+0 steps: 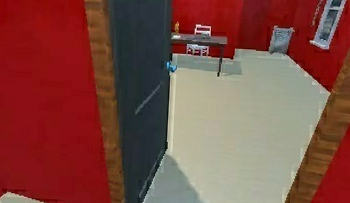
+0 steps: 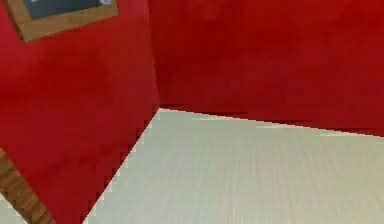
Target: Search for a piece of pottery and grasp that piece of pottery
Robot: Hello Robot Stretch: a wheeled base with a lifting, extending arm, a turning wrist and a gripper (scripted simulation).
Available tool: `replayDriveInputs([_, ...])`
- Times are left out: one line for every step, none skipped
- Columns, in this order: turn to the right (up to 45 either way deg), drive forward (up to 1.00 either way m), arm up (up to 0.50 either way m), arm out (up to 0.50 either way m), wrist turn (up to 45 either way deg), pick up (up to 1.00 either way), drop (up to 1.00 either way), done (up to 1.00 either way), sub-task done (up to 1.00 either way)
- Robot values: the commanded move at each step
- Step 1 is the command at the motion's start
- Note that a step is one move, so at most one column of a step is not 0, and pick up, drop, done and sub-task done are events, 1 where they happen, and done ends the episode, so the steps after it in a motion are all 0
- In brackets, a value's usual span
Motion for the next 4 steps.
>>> replayDriveInputs([3.0, 0.0, 0.0, 0.0, 0.0, 0.0, 0.0, 0.0, 0.0])
replayDriveInputs([0.0, 1.0, 0.0, 0.0, 0.0, 0.0, 0.0, 0.0, 0.0])
replayDriveInputs([30.0, 0.0, 0.0, 0.0, 0.0, 0.0, 0.0, 0.0, 0.0])
replayDriveInputs([0.0, 0.8, 0.0, 0.0, 0.0, 0.0, 0.0, 0.0, 0.0])
